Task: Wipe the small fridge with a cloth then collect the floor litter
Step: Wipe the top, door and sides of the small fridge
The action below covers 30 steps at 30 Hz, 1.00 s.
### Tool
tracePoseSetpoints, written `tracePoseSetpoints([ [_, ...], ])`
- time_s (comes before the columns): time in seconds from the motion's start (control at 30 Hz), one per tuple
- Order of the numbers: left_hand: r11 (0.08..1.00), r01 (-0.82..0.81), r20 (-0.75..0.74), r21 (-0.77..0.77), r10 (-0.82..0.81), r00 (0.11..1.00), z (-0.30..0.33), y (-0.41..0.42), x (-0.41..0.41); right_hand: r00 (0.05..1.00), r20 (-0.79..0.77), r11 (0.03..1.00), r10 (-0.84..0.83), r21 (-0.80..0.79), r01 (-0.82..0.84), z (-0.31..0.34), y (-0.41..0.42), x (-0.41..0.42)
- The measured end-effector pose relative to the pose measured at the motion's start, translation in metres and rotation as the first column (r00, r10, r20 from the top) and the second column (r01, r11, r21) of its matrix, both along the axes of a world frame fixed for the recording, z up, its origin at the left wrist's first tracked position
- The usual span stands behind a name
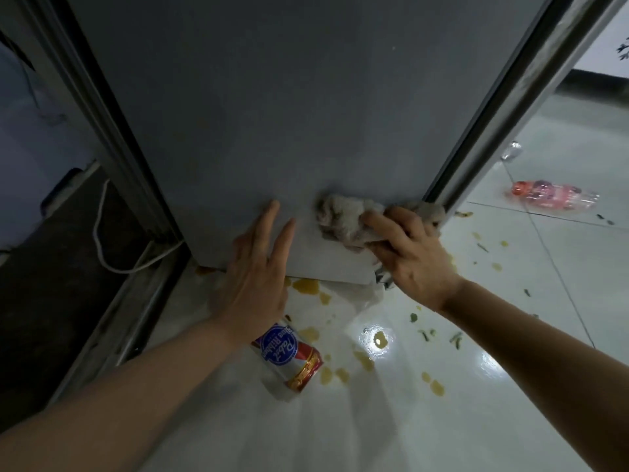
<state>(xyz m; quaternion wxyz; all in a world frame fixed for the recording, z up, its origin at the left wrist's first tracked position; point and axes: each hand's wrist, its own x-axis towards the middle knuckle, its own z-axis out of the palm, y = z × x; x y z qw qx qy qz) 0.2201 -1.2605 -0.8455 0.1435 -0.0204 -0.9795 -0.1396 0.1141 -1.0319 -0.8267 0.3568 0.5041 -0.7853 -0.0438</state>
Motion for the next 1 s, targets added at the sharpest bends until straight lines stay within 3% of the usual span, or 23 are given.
tracePoseSetpoints([
  [0.13,0.998,0.0,0.014,-0.057,0.001,1.0,-0.004,0.004,0.001,0.998,0.064,0.929,-0.01,0.369,-0.014,-0.04,0.007,0.01],
  [0.2,0.997,-0.001,0.019,-0.078,0.002,1.0,-0.003,0.004,0.002,0.996,0.068,0.902,-0.054,0.43,0.019,-0.039,0.011,0.012],
  [0.27,0.997,0.005,0.017,-0.071,-0.004,1.0,-0.001,0.004,0.003,0.998,0.028,0.925,-0.057,0.378,0.042,-0.023,0.018,0.009],
  [0.47,0.969,0.154,-0.047,-0.192,-0.165,0.985,0.003,0.018,-0.009,0.99,-0.141,0.997,-0.012,-0.075,0.001,0.035,0.047,-0.011],
  [0.6,0.963,0.145,-0.063,-0.227,-0.163,0.985,-0.006,0.023,-0.017,0.997,-0.072,0.987,0.006,-0.158,-0.018,0.003,0.047,-0.01],
  [0.8,0.95,0.162,-0.092,-0.266,-0.192,0.977,-0.022,0.013,-0.021,0.993,0.118,0.98,-0.028,0.199,0.004,-0.072,0.049,0.007],
  [1.0,0.943,0.197,-0.076,-0.267,-0.224,0.972,-0.031,0.009,-0.017,0.995,0.056,0.867,-0.086,0.496,0.047,-0.088,0.038,0.004],
])
